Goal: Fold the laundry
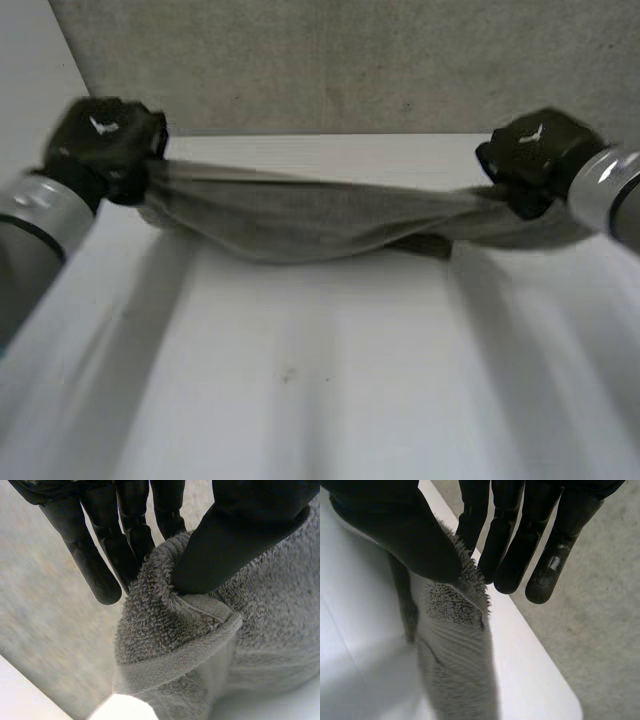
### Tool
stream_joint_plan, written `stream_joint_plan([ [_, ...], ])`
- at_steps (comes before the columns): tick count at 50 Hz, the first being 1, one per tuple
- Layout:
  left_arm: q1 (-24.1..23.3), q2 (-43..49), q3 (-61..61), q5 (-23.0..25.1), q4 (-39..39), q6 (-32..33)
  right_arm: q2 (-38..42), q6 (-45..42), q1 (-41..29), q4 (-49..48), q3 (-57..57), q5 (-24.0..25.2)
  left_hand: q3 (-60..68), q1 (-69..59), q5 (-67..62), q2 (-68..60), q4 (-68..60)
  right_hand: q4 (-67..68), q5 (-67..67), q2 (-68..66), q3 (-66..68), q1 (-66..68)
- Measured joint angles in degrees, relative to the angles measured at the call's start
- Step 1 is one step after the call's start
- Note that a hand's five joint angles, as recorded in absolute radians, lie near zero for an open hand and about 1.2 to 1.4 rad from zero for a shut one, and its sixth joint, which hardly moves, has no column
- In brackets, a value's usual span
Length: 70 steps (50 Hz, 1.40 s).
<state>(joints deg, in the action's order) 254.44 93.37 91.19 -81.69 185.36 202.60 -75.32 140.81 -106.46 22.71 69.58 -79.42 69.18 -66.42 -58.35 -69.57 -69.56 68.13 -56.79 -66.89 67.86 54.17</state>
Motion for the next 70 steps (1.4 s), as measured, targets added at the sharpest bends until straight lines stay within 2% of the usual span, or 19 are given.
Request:
stream_joint_plan([
  [2, 0.0, -2.1, -3.1, -0.1, -7.4, 3.3, 0.0, -3.9, 0.0, 8.4, -5.3, 0.1, 0.0, 0.0, 0.0, 0.0, 0.0, 0.0, 0.0, 0.0, 0.0, 0.0],
  [5, -0.1, -2.0, -6.7, -0.2, -17.1, 7.4, 2.0, -9.0, -0.1, 16.0, -9.5, 0.0, 0.1, 0.0, -0.2, 0.0, -0.1, 0.0, 0.0, 0.0, 0.0, 0.0],
  [9, -0.1, 1.7, -9.7, -0.5, -25.8, 11.9, 5.8, -13.4, -0.3, 20.2, -11.0, -0.3, 0.1, 0.0, -0.2, 0.0, -0.1, 0.0, 0.0, 0.0, 0.0, 0.0],
  [13, -0.1, 7.5, -10.6, -1.4, -28.8, 15.2, 10.0, -15.3, -0.4, 20.7, -9.5, -0.5, 0.1, 0.0, -0.2, 0.0, -0.1, 0.0, 0.0, 0.0, 0.0, 0.0],
  [18, -0.3, 15.4, -11.2, -2.9, -28.6, 18.1, 14.3, -15.9, -0.5, 19.9, -7.5, -0.9, 0.1, 0.0, -0.2, 0.0, -0.1, 0.0, 0.0, 0.0, 0.0, 0.0],
  [21, -0.4, 19.0, -12.2, -3.5, -27.2, 18.8, 16.7, -16.0, -0.6, 18.6, -7.4, -1.4, 0.1, 0.0, -0.2, 0.0, -0.1, 0.0, 0.0, 0.0, 0.0, 0.0],
  [24, -0.5, 26.1, -17.9, -4.5, -21.6, 19.4, 20.7, -15.9, -1.2, 13.0, -10.9, -3.7, 0.2, 0.0, -0.2, 0.0, -0.2, 0.0, -0.2, 0.0, 0.0, 0.0],
  [29, -0.8, 29.7, -25.8, -4.9, -15.6, 19.1, 22.5, -15.6, -2.3, 4.7, -17.3, -6.6, 0.4, 0.0, -0.2, 0.0, -0.1, 0.0, -0.6, 0.0, 0.0, 0.0],
  [30, -1.1, 31.4, -33.0, -5.3, -10.6, 18.6, 23.1, -15.1, -3.1, -3.8, -23.1, -8.7, 0.4, -0.1, -0.5, 0.0, -0.2, 0.0, -0.8, 0.0, 0.0, 0.0],
  [32, -1.2, 31.6, -34.6, -5.4, -9.3, 18.4, 23.1, -15.0, -3.3, -6.2, -24.4, -9.1, 0.4, -0.3, -0.6, 0.0, -0.2, 0.0, -0.8, 0.0, 0.0, 0.0],
  [34, -2.2, 32.2, -44.4, -6.4, 0.1, 16.2, 21.9, -14.3, -3.9, -20.8, -29.9, -10.8, 0.4, -0.6, -0.9, 0.0, -0.2, 0.0, -0.9, 0.0, 0.0, 0.0],
  [37, -3.0, 31.3, -49.6, -7.5, 8.6, 12.9, 19.3, -14.1, -4.2, -32.8, -30.7, -11.0, 0.5, -0.9, -0.9, 0.0, -0.2, 0.0, -1.0, -0.5, 0.0, 0.0],
  [42, -3.7, 28.9, -50.4, -8.7, 16.8, 7.5, 14.8, -13.9, -4.3, -43.3, -26.1, -9.4, 0.5, -1.6, -1.0, 0.0, -0.2, 0.0, -1.1, -0.5, 0.0, 0.0],
  [49, -3.1, 27.3, -37.8, -8.8, 15.8, 4.8, 10.6, -13.8, -4.3, -44.0, -13.2, -6.2, 0.5, -1.7, -1.0, 0.0, -0.2, 0.0, -1.1, -0.5, 0.0, 0.0],
  [55, -2.1, 27.4, -27.2, -8.5, 14.9, 4.8, 10.0, -13.6, -4.2, -42.4, -4.7, -4.2, 0.5, -1.7, -1.0, 0.0, -0.2, 0.0, -1.1, -0.5, 0.0, 0.0],
  [57, -1.5, 28.0, -18.4, -7.6, 15.5, 5.0, 11.4, -13.5, -4.1, -40.4, 2.9, -2.7, 0.5, -1.7, -1.0, 0.0, -0.2, 0.2, -1.1, -0.5, 0.0, 0.0],
  [59, -1.3, 28.4, -14.5, -6.9, 16.1, 5.2, 12.8, -13.4, -4.1, -39.2, 6.4, -2.3, 0.5, -1.7, -1.0, 0.0, -0.2, 0.3, -1.1, -0.5, 0.0, 0.0],
  [67, -1.2, 29.1, -2.1, -3.6, 19.1, 5.8, 19.2, -12.4, -3.6, -33.5, 15.2, -1.7, 0.5, -1.7, -1.0, 0.0, -0.2, 0.3, -1.1, -0.5, 0.0, 0.0],
  [70, -0.9, 27.8, 1.8, -2.9, 19.6, 5.9, 20.6, -9.2, -3.3, -31.8, 16.8, -1.5, 0.5, -1.7, -1.0, 0.0, -0.2, 0.3, -1.1, -0.5, 0.0, 0.0],
])
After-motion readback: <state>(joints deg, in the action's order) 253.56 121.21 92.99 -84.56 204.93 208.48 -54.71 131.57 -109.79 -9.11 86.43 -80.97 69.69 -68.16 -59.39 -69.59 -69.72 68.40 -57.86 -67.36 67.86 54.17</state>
